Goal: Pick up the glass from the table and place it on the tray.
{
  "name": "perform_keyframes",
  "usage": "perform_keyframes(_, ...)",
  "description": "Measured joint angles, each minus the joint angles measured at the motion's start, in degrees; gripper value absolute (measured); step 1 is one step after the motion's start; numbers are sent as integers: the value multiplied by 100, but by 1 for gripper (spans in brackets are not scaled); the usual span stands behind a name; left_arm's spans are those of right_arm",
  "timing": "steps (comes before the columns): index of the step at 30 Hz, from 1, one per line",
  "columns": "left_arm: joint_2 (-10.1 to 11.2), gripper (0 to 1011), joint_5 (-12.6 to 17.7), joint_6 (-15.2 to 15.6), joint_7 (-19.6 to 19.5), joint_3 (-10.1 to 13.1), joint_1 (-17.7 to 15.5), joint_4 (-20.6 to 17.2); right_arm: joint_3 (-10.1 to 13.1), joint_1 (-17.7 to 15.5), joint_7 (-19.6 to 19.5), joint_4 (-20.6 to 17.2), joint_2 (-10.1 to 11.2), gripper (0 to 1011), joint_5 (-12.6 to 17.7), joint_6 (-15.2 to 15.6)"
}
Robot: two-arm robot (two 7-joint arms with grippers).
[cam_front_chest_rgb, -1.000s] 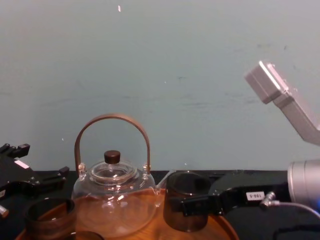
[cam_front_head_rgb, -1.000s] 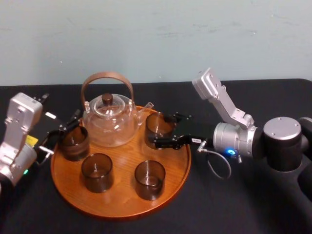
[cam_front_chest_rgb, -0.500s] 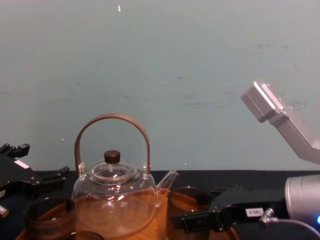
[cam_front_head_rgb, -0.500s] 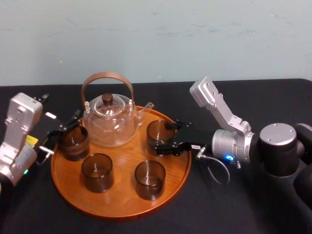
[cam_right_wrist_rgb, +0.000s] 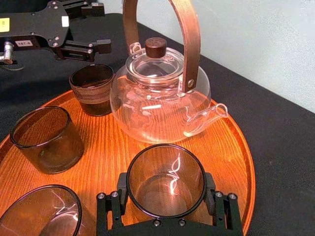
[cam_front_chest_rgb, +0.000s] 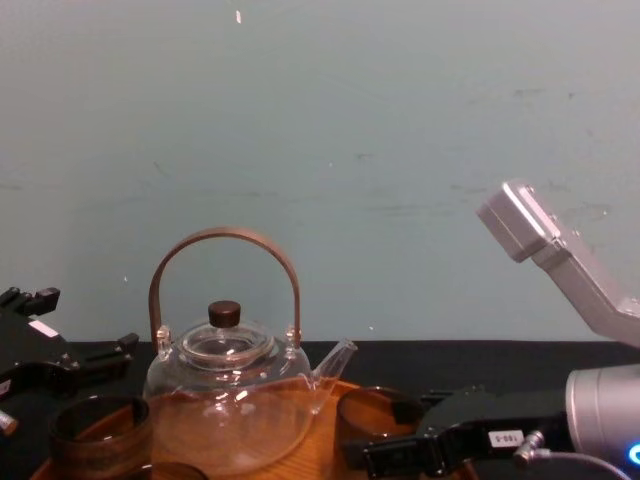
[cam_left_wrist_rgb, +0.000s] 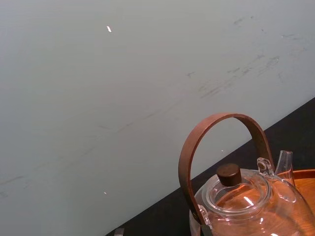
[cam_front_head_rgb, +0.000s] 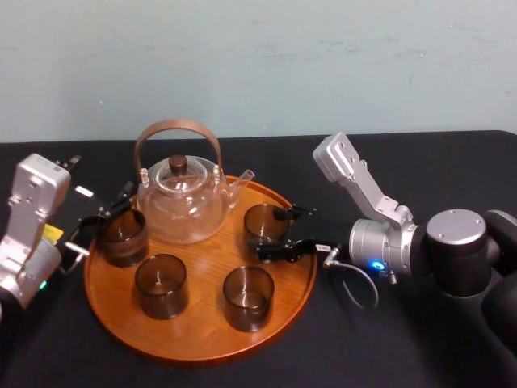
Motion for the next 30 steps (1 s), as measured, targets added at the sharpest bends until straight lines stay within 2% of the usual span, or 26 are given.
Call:
perform_keyframes(18,0,1002,0,0,0,0,0,0,20,-10,-36,42,-34,904,-39,8)
perform_keyframes(23,0,1001,0,0,0,0,0,0,20,-11,-34,42,-32,997,-33,9)
perform_keyframes(30,0,1001,0,0,0,0,0,0,21,-11,-30,39,-28,1003,-29,9)
